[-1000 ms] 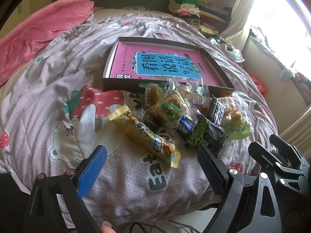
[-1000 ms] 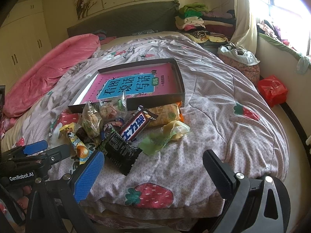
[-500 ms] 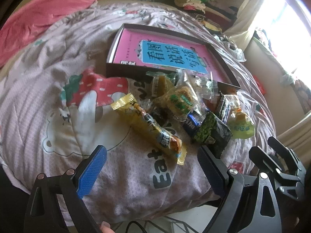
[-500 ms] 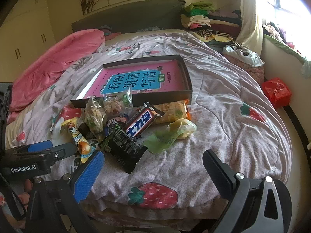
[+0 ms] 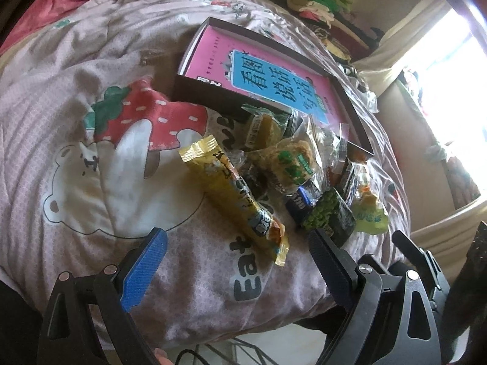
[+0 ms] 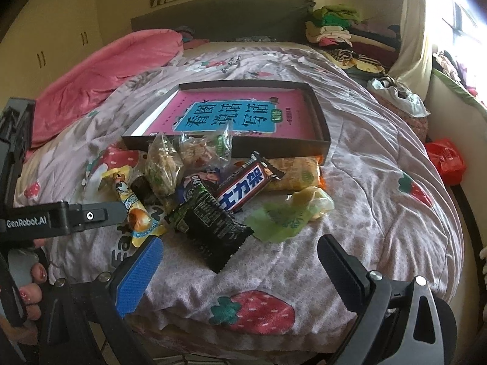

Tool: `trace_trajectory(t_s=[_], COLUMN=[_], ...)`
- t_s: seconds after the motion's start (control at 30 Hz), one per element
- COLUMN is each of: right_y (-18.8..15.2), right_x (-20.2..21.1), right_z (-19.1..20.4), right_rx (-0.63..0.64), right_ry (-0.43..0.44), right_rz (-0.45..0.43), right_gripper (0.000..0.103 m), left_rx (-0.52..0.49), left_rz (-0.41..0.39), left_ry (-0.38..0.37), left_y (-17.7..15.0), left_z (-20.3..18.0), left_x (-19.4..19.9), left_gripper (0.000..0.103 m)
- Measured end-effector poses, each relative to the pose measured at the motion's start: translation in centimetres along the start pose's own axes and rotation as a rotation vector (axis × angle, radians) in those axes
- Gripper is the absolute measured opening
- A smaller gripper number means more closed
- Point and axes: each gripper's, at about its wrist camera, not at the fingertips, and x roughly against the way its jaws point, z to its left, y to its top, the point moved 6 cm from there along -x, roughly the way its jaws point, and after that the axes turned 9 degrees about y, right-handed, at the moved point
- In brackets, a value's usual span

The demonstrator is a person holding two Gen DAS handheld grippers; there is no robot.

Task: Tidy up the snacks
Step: 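Move left tool to the yellow snack stick while right tool reaches the black seaweed packet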

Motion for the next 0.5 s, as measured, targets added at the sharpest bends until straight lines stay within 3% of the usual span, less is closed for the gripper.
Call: trace_trajectory(t_s=[0.27, 0.5], right_y=[0.3, 0.3], right_x=[-2.2, -3.8], right_z=[1.3, 1.7], right_rx=[0.118, 0.162], right_ry=[-0.029, -0.036], right_rz=[0.04, 0.065], right_gripper=[0.102, 0.102], left_rx=[0.015, 0.02], left_rz=[0.031, 0.033], left_ry=[-0.018, -0.015], left_y=[0.6, 1.0], left_z=[-0.2, -0.3], left_x=[-1.2, -1.9], left_gripper=[0.085, 0.082])
